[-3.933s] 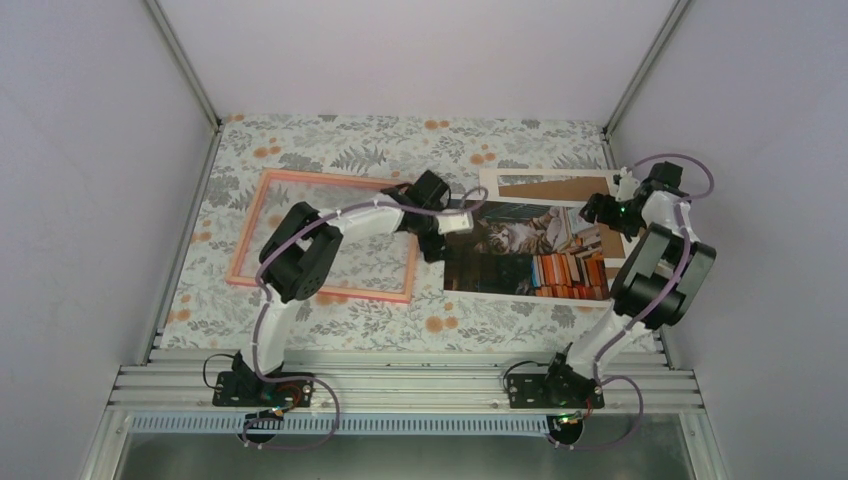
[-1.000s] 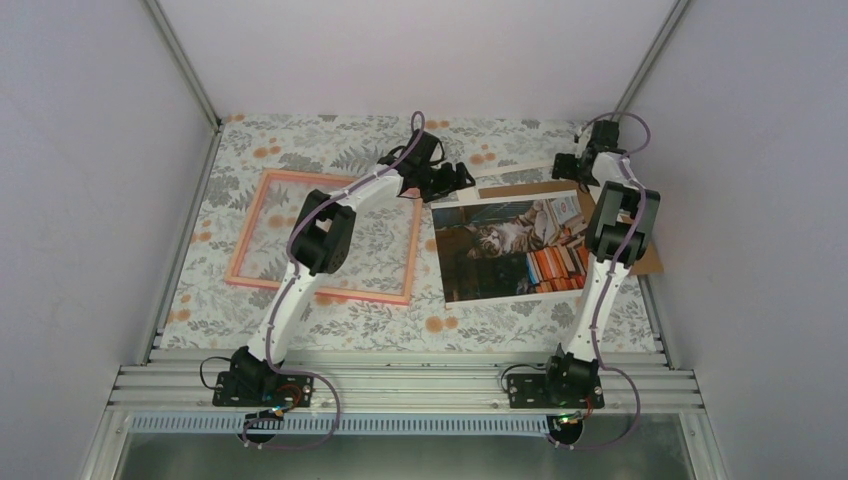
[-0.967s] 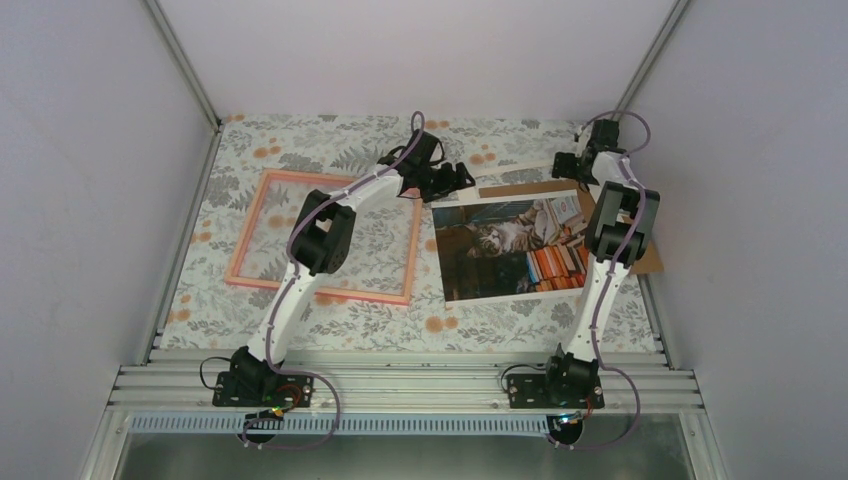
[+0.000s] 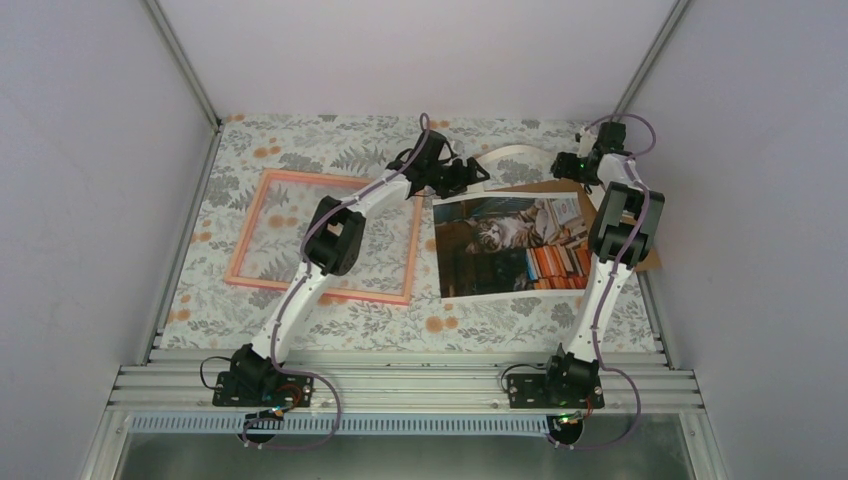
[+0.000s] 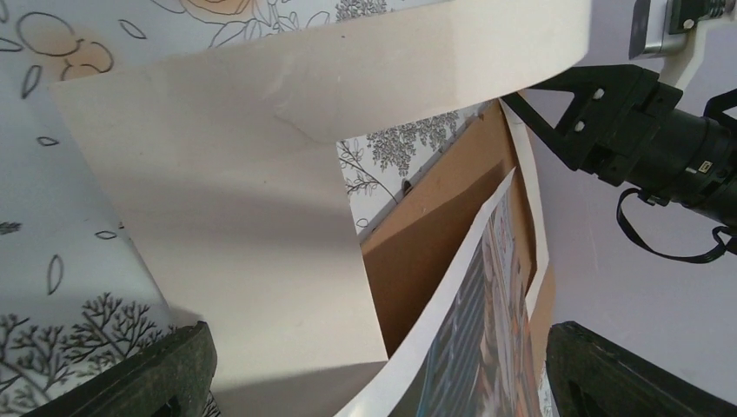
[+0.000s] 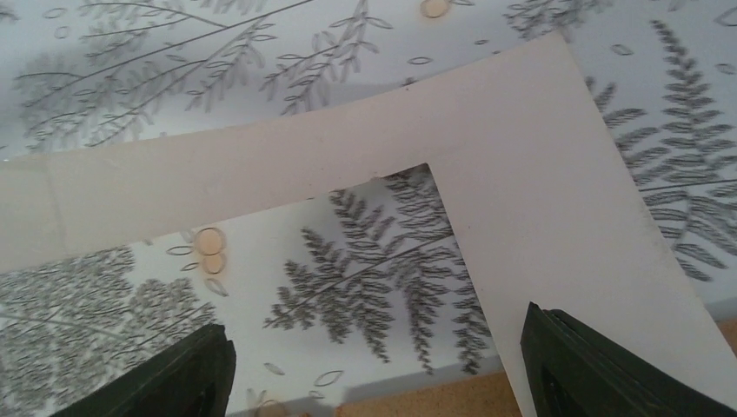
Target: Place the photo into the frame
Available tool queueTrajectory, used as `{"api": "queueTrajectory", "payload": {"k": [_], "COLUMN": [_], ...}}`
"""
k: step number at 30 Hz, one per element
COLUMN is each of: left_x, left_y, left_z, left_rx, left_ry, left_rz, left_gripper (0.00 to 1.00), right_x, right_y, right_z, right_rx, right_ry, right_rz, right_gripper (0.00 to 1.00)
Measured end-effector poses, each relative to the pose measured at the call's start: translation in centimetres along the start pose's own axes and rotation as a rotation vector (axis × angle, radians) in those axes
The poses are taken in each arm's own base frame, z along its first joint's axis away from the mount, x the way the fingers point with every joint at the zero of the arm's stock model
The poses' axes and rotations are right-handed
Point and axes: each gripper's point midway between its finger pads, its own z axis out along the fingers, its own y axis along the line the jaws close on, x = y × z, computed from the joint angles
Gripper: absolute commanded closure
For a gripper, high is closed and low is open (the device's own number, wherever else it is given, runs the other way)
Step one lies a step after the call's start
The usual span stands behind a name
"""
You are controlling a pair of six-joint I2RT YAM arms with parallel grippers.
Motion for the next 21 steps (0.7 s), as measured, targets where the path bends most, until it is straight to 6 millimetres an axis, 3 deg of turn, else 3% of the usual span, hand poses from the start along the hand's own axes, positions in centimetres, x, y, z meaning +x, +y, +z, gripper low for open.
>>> {"api": "queueTrajectory", "payload": {"k": [13,21], "left_x": [-0.5,-0.7], "left_y": [0.7,1.3], "left_z": [0.3,0.5], "left_rx": [-0.073,-0.143], "left_ry": [-0.045,-0.085], "left_rz": [0.047,0.098], "left_gripper": [0.11,0.23], "right_x": [1.1,2.3], "right_y": [5.3,8.3], "right_z": [0.2,-0.1], "right_rx": [-0.223,-0.316], "right_ry": [0.027,0.056], "right_rz": [-0.040,-0.056], "right_gripper": [0.20,0.21]}}
